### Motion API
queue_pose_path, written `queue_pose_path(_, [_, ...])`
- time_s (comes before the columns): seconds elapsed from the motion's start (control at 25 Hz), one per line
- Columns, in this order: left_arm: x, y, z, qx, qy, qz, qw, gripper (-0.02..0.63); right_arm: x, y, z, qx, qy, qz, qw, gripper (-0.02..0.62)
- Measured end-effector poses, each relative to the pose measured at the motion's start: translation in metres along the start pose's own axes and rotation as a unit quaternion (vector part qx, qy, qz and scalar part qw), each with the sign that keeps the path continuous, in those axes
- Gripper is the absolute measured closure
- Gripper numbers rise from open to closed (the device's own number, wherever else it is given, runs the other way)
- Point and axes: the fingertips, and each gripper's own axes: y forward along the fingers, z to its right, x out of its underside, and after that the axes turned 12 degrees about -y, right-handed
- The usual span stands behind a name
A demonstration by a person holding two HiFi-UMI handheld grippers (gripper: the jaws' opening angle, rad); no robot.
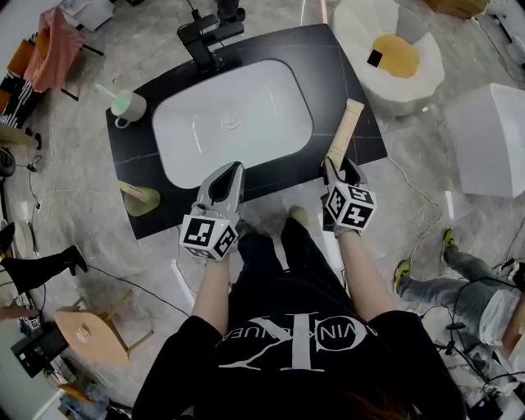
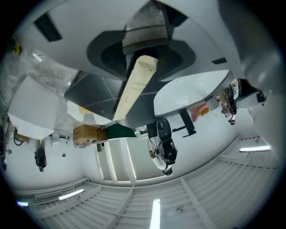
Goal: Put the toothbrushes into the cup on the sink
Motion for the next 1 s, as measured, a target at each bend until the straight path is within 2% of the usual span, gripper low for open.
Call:
queue_pose_path(0.2, [0.002, -0.007, -0.007, -0.011, -0.004, 0.0, 0.9999, 0.594, 0.003, 0.0, 0.003, 0.017, -0.006, 0.004, 1.0, 0.417])
queue_pose_path(0.32, [0.006, -0.01, -0.008, -0.015, -0.006, -0.004, 0.9999, 0.594, 0.004, 0.001, 0.003, 0.019, -0.027, 0.0, 0.999, 0.417])
queue_pose_path(0.52, [0.01, -0.016, -0.009, -0.021, -0.008, -0.005, 0.9997, 0.594, 0.003, 0.0, 0.007, 0.024, -0.032, 0.006, 0.999, 0.442])
queue_pose_path(0.8, [0.013, -0.029, -0.015, -0.038, -0.014, -0.004, 0.9992, 0.594, 0.002, 0.0, 0.002, 0.018, -0.047, 0.009, 0.999, 0.477])
queue_pose_path(1.0, [0.013, -0.034, -0.017, -0.046, -0.015, 0.001, 0.9988, 0.594, -0.001, 0.0, -0.003, -0.002, -0.047, 0.019, 0.999, 0.508])
